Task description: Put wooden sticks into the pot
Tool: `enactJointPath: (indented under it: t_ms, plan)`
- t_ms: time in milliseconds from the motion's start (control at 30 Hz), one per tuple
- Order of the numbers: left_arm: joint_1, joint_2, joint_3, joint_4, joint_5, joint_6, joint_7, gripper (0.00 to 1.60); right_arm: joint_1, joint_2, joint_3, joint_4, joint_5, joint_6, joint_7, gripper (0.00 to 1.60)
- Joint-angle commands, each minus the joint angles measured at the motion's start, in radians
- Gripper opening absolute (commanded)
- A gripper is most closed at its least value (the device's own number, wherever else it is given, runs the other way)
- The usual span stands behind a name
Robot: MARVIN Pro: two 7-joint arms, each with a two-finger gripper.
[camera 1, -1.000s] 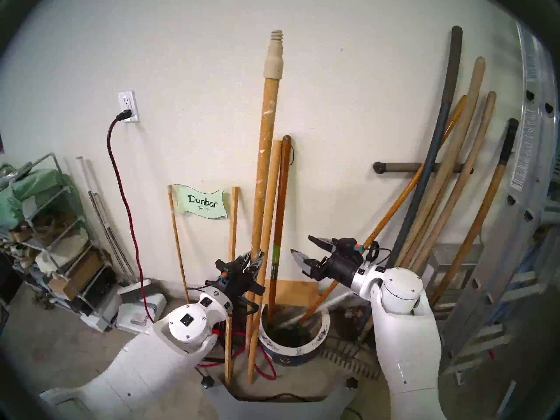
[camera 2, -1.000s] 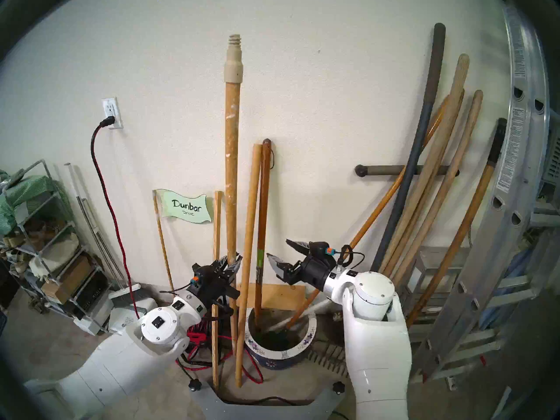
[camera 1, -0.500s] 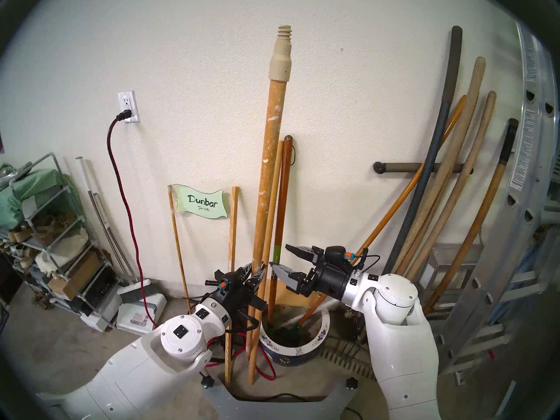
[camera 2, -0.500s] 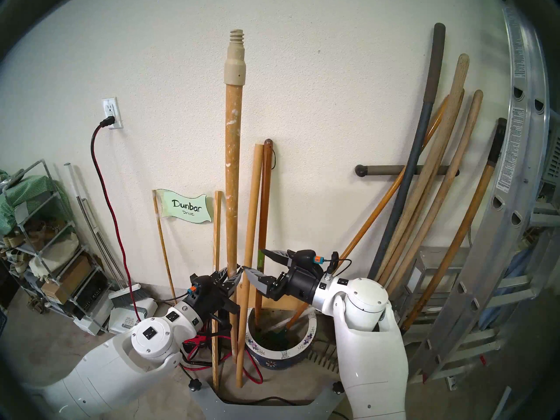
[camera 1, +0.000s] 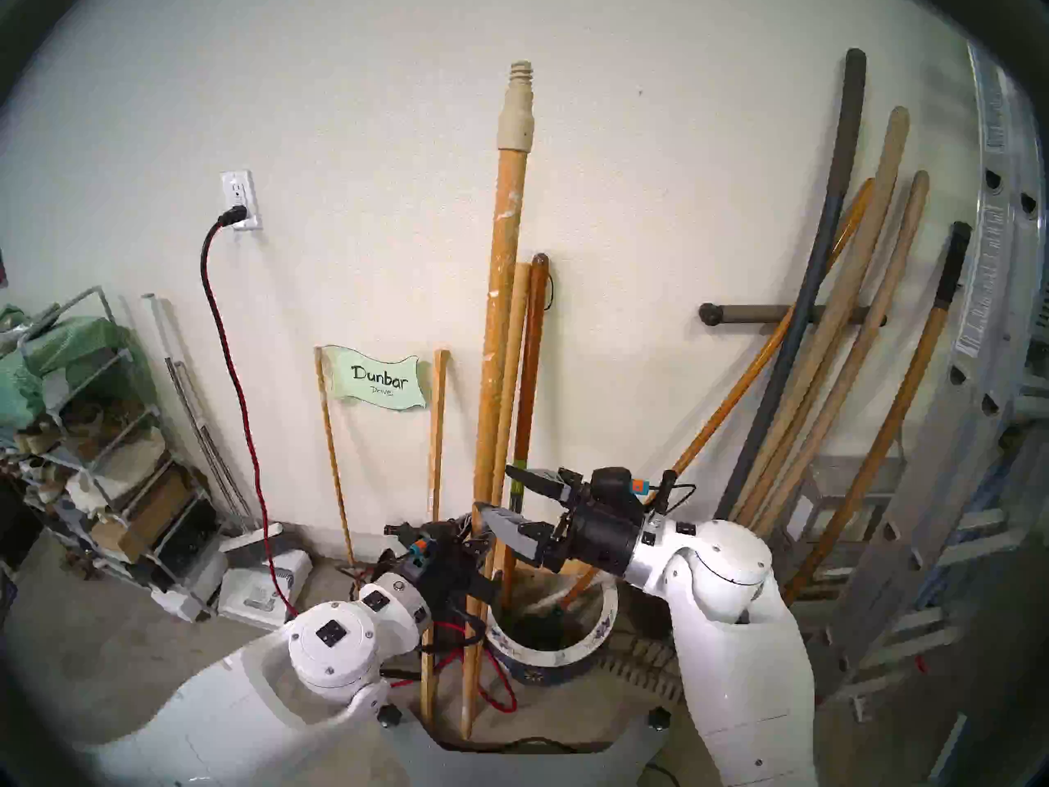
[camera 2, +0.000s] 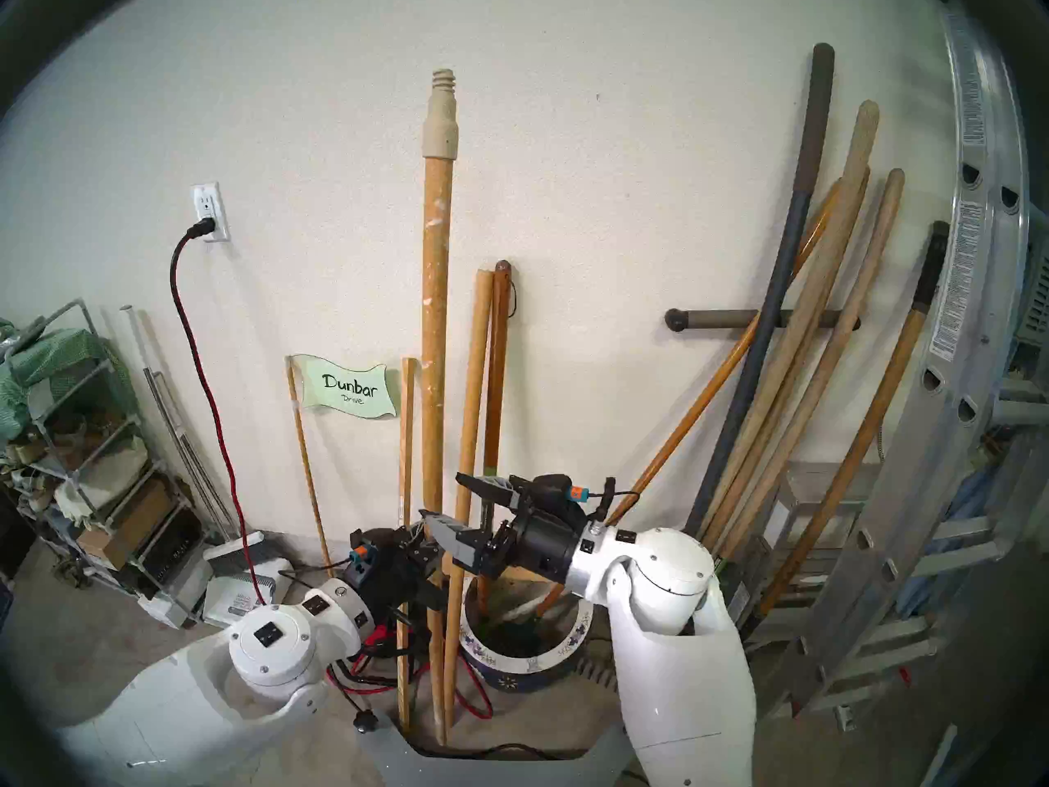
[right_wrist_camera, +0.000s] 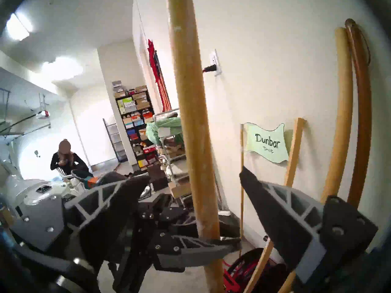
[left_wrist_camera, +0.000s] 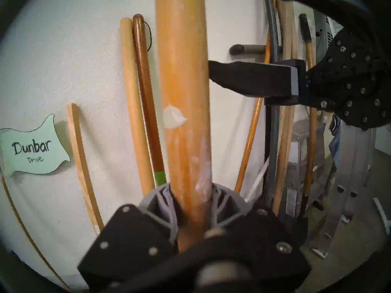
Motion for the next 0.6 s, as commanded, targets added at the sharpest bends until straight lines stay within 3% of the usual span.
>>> enactJointPath:
  t_ms: [0,67,100,133,233,267,300,333,567]
  plan:
    - [0.032,0.018,-0.006,-0.115,-0.009,0.096,0.050,0.00,0.017,0.007,-0.075,0.019,0.023,-0.023,-0.061,1.60]
    - [0.032,0.019,-0.006,-0.129,-0.010,0.127,0.063,0.00,0.033,0.010,-0.100,0.043,0.028,-0.036,-0.093,1.60]
    - [-0.002,-0.007,0.009,-0.012,-0.004,0.085,0.032,0.00,0.039,0.012,-0.114,0.054,0.027,-0.050,-0.115,1.60]
    - [-0.015,-0.014,0.010,0.035,-0.009,0.084,0.024,0.00,0.045,0.011,-0.115,0.059,0.020,-0.049,-0.108,1.60]
    - [-0.036,-0.016,-0.005,0.030,-0.031,0.131,0.029,0.00,0.051,0.011,-0.123,0.068,0.018,-0.051,-0.117,1.60]
    - [-0.062,-0.029,-0.003,0.046,-0.034,0.137,0.021,0.00,0.050,0.012,-0.129,0.068,0.013,-0.055,-0.133,1.01]
    - [-0.080,-0.039,-0.003,0.053,-0.037,0.146,0.017,0.00,0.050,0.013,-0.133,0.070,0.010,-0.061,-0.141,0.31]
    - [-0.108,-0.069,-0.004,0.092,-0.029,0.139,-0.003,0.00,0.053,0.013,-0.137,0.076,0.012,-0.073,-0.143,0.00]
    - [-0.172,-0.159,-0.042,0.191,0.001,0.147,-0.073,0.00,0.048,0.015,-0.131,0.070,0.005,-0.093,-0.169,0.00]
